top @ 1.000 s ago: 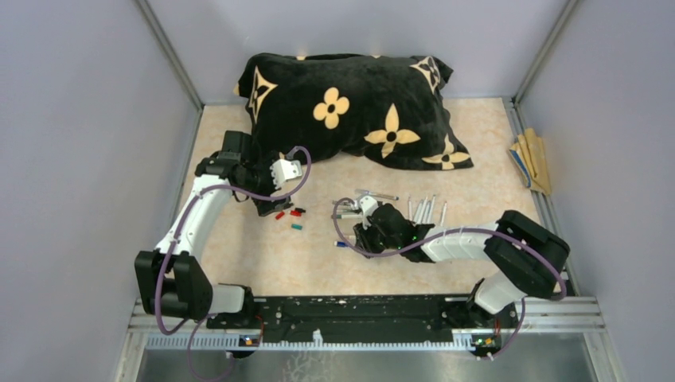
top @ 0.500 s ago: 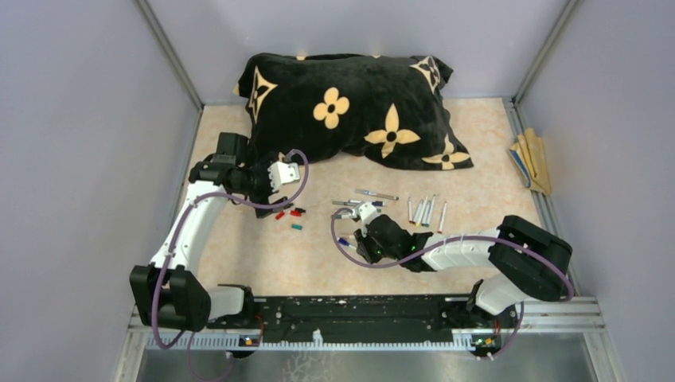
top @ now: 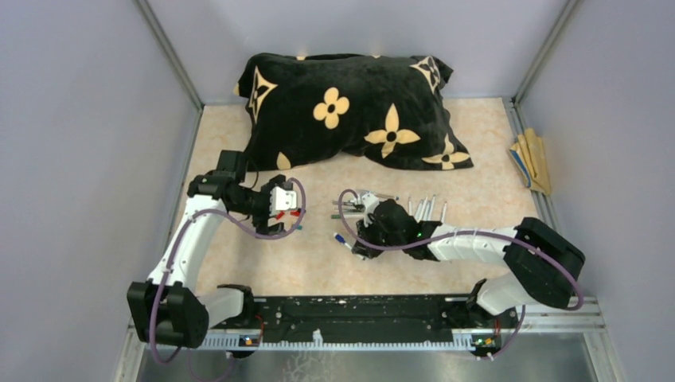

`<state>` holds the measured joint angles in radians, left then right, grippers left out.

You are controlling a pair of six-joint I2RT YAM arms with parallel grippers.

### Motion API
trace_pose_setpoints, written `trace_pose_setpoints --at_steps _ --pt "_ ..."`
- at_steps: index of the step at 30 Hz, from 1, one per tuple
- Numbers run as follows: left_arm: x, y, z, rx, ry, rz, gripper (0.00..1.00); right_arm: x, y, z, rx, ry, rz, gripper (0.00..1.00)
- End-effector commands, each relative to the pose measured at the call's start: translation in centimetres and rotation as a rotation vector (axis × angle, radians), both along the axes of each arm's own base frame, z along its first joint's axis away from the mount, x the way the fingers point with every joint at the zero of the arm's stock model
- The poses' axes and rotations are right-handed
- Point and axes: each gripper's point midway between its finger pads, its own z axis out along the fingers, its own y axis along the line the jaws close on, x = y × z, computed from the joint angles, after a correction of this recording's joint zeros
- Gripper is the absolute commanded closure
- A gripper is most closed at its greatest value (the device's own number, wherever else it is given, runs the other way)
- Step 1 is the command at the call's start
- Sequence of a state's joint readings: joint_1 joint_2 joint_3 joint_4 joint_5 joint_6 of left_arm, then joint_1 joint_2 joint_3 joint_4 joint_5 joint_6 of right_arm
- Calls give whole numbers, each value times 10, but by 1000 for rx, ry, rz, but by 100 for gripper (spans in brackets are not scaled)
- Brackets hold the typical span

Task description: Open the pen caps

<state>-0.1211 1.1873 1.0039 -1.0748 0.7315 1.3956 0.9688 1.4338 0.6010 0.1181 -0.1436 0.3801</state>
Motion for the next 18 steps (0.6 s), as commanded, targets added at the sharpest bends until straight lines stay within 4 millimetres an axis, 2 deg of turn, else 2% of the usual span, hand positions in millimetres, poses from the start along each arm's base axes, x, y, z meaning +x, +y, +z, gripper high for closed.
trace_pose_setpoints --at_steps 1,6,10,13,18 --pt "-11 -14 16 -70 -117 -146 4 1 24 56 189 41 70 100" --pt "-11 -29 32 -59 -331 -272 1 3 41 92 296 91 125 100" --pt "-15 -42 27 63 -479 -418 1 8 56 118 372 134 174 100" --pt "-14 -53 26 109 -546 -487 1 11 64 130 405 152 197 100" --pt "-6 -63 25 151 -584 -523 2 13 71 141 434 185 237 100"
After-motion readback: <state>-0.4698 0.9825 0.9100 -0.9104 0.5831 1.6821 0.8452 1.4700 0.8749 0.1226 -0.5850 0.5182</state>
